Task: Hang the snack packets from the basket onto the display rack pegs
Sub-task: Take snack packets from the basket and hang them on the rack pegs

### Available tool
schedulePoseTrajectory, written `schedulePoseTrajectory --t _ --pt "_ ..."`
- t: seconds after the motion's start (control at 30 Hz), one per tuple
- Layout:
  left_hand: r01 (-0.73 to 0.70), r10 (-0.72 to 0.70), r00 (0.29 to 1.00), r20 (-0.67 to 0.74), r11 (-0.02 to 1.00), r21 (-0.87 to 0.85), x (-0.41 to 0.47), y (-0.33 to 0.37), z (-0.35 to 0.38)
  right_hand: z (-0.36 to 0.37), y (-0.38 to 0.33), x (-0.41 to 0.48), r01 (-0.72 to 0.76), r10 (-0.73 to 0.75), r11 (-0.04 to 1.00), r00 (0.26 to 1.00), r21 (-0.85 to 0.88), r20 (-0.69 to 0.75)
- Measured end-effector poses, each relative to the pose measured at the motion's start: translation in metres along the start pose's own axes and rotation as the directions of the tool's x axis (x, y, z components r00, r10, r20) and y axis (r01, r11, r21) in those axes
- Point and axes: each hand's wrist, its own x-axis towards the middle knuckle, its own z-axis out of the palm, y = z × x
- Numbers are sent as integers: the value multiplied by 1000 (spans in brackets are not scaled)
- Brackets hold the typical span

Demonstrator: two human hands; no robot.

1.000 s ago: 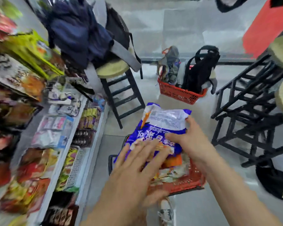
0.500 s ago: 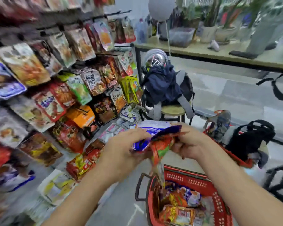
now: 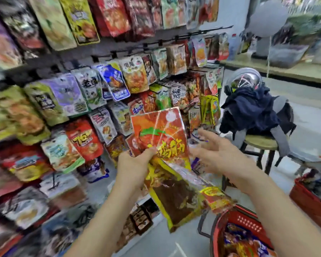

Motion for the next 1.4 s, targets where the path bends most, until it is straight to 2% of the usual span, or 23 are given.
schedulePoseTrajectory --t 0.03,0.07,0.17,0.27,0.4,0.53,0.57,0.63,0.73,0.87,0.93,1.03,1.1,1.17,1.23,1.33,1.4 --pt "24 -24 1000 18 1000 3 0 1 -13 12 -4 2 58 -60 988 998 -141 -14" --pt "20 -20 998 53 1000 10 -1 1 -25 24 -9 6 105 -104 972 994 -211 14" --pt "-15 4 982 187 998 56 -4 7 -54 68 -24 12 159 -149 980 985 -119 88" --pt "-2 -9 966 260 999 40 2 7 -85 99 -24 18 199 -197 975 980 -94 34" --pt "21 -20 974 225 1000 -1 14 3 -122 123 -19 21 137 -131 986 988 90 -79" --pt "-35 36 998 60 999 -11 21 1 -149 130 -16 30 188 -138 965 957 183 -255" --pt "-50 50 999 20 999 -15 23 2 -155 128 -15 33 215 -159 966 932 143 -326" --pt "-66 64 996 -58 997 -35 26 6 -168 121 -17 35 272 -269 960 848 -61 -456" --pt "-71 67 992 -107 997 -31 31 15 -186 114 -27 31 324 -487 861 749 -393 -449" --pt "-78 76 995 -58 996 -46 36 29 -205 122 -32 38 275 -458 850 808 -449 -372" --pt "-64 62 998 -17 994 -91 35 34 -207 132 -31 44 261 -378 905 856 -336 -354" --pt "-29 28 999 -20 998 -54 37 31 -204 152 -30 44 241 -213 967 942 84 -258" --pt "-61 61 994 -88 998 5 40 26 -200 160 -28 45 228 -198 969 948 97 -249" --pt "-152 172 969 -180 982 115 41 22 -198 164 -26 46 244 -261 965 908 -93 -327" --pt "-314 388 895 -221 899 305 38 22 -194 165 -27 44 284 -398 906 825 -315 -401" --pt "-445 602 767 -222 748 492 35 27 -185 169 -43 30 319 -647 712 645 -626 -407" --pt "-451 634 736 -237 721 527 36 28 -173 180 -50 26 389 -739 619 583 -682 -338"
